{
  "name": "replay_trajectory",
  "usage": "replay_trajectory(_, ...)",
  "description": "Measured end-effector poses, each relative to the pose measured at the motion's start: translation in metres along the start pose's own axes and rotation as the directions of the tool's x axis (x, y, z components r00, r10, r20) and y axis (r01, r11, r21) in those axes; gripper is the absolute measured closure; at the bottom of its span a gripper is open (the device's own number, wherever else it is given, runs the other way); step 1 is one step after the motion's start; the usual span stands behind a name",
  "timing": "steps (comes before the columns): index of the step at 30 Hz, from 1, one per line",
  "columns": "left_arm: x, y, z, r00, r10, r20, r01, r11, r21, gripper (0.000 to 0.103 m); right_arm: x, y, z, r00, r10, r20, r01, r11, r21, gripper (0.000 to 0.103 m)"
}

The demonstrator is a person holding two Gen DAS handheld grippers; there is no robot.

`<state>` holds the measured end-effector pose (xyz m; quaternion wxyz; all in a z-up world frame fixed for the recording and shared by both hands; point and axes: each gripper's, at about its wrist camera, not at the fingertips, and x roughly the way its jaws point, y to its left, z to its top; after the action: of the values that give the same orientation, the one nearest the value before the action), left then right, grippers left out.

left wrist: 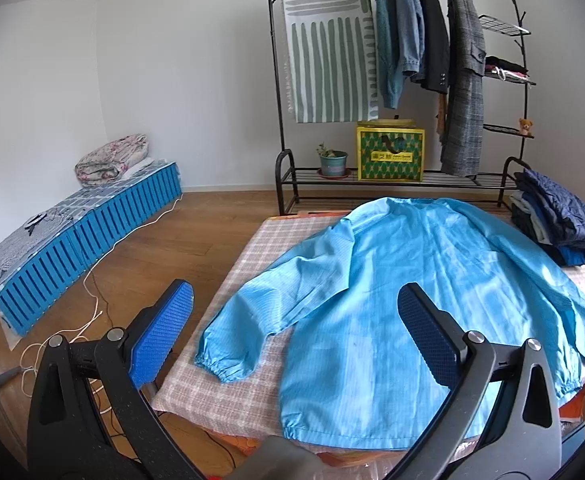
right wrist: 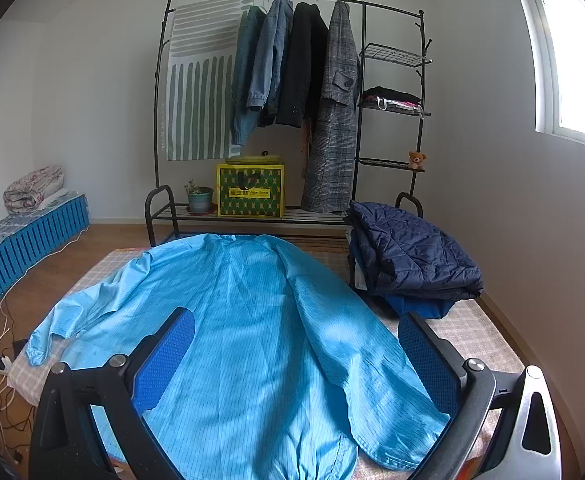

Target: Fold large clothes

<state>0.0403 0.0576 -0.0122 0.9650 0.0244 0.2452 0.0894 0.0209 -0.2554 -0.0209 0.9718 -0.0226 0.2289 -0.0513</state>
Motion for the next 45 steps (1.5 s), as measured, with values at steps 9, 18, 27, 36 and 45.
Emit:
replay_trajectory(9, 0.086, 0.05, -0.027, 0.991, 0.031, -0.129, -0.035, 0.999, -0.031, 0.001, 0.047, 0.018, -0.009, 0.994, 0.109, 0.031, -0.11, 0.993, 0.034, 0.0)
replay_trajectory(18, 0.194, 0.133, -0.067, 0.933, -0.095, -0.347, -0.029, 0.942, -0.335, 0.022, 0.098, 0.035, -0.029, 0.975, 0.22, -0.039, -0.22, 0.975, -0.006, 0.011)
replay_trajectory(27, 0.282, 0.194, -0.115, 0.848, -0.259, -0.462, -0.083, 0.797, -0.599, 0.027, 0.119, 0.019, -0.046, 0.97, 0.213, -0.115, -0.21, 0.977, 0.043, 0.012)
replay_trajectory(36, 0.326, 0.198, -0.143, 0.794, -0.218, -0.567, -0.173, 0.813, -0.556, 0.044, 0.127, 0.014, -0.054, 0.967, 0.205, -0.152, -0.202, 0.979, 0.038, 0.012)
replay_trajectory(45, 0.323, 0.185, -0.123, 0.824, -0.206, -0.528, -0.129, 0.839, -0.529, 0.103, 0.128, 0.022, -0.055, 0.958, 0.231, -0.169, -0.229, 0.973, 0.033, 0.012)
